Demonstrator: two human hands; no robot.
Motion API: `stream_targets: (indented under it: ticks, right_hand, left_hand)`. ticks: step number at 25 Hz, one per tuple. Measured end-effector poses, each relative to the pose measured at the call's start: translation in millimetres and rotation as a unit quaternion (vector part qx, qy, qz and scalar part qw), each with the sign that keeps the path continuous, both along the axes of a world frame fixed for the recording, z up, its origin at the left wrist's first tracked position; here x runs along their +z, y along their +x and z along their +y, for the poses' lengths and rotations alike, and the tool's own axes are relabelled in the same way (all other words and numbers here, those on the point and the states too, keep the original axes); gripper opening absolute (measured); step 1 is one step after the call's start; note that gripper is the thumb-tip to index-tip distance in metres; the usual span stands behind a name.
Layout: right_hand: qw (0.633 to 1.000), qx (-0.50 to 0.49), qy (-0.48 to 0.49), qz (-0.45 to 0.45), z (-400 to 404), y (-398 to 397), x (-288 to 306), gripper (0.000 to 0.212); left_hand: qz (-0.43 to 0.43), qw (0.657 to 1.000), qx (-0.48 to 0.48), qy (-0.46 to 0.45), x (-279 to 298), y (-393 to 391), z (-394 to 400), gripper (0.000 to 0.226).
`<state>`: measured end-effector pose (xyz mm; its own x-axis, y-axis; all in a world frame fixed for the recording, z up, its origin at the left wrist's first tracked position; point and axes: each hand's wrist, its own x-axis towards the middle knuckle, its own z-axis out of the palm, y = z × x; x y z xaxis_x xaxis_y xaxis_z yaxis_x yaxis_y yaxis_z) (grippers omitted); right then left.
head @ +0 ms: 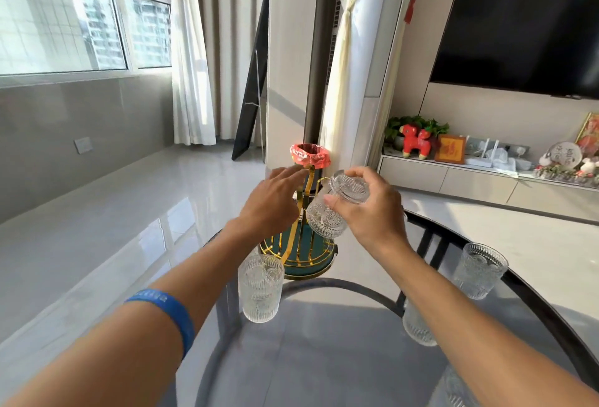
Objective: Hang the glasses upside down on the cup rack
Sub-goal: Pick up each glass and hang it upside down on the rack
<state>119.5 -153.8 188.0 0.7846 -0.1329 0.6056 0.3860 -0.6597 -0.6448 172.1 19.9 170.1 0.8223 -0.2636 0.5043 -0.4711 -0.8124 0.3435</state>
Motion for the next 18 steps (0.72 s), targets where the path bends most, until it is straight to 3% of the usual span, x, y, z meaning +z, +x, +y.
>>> stream_targets:
  ticks: [3, 5, 10, 18]
  right_hand:
    - [0.997, 0.004, -0.081, 0.01, 8, 29, -5, 0.046]
    - [0.994, 0.023, -0.101, 0.032, 11, 43, -12, 0.047]
    - [0.969, 0.084, -0.201, 0.114, 17, 57, -41, 0.047]
    - [0.963, 0.103, -0.186, 0.165, 11, 54, -52, 0.048]
  left_hand:
    - [0.007, 0.991, -0.033, 0.127, 7, 36, -3, 0.075]
    - [0.018, 0.985, -0.055, 0.162, 4, 50, 0, 0.069]
    - [0.003, 0.99, -0.089, 0.108, -5, 57, 10, 0.077]
    - [0.047, 0.994, -0.088, 0.04, -3, 35, -1, 0.072]
